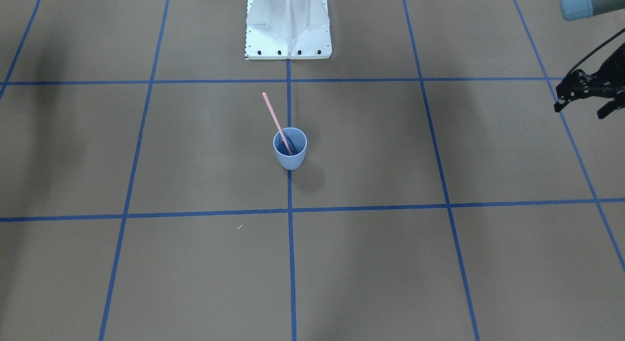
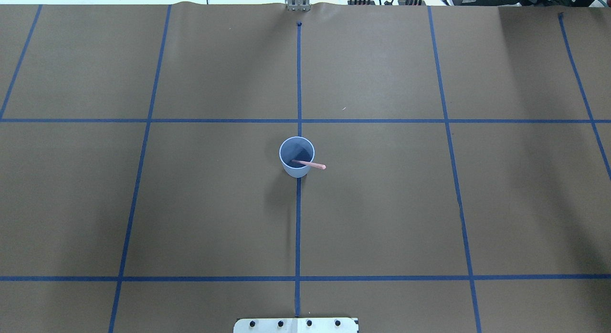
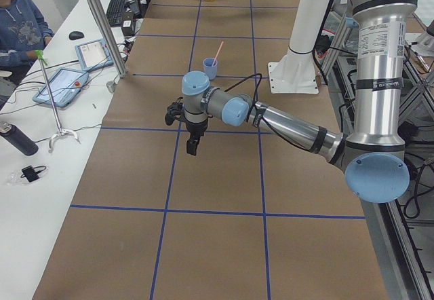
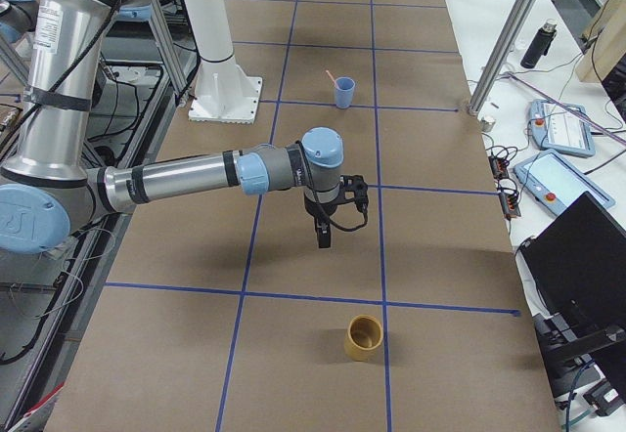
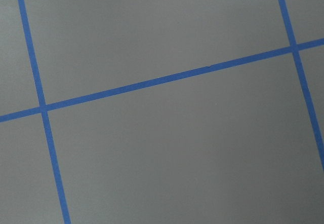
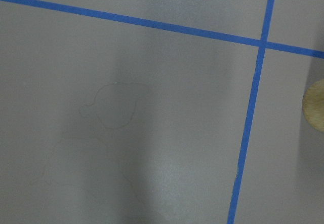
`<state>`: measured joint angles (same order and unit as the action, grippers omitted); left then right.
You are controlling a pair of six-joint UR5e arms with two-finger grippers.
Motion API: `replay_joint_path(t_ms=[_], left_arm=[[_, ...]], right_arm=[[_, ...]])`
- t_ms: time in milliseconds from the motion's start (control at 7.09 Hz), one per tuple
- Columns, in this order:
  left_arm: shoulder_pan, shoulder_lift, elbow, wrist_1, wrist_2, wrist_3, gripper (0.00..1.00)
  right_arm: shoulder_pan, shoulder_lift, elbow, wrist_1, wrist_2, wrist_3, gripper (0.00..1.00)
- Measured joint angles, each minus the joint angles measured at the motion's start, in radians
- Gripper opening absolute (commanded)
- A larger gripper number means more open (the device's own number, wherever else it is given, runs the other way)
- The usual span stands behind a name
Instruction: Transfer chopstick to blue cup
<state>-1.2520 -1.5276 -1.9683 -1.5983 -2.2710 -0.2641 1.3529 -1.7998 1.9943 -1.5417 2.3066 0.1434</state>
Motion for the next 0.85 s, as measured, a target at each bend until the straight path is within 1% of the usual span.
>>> replay_joint_path(t_ms=[423,846], left_arm=[[-0.004,0.013,0.004,0.006,-0.047,-0.09,0.99],[-0.005,0.015,0.005,0.003,-0.053,-0.119,0.99]], right_arm=[[0.0,0.001,-0.001,0.0,0.003,0.006,1.0],[0.0,0.003,0.001,0.0,0.005,0.01,1.0]])
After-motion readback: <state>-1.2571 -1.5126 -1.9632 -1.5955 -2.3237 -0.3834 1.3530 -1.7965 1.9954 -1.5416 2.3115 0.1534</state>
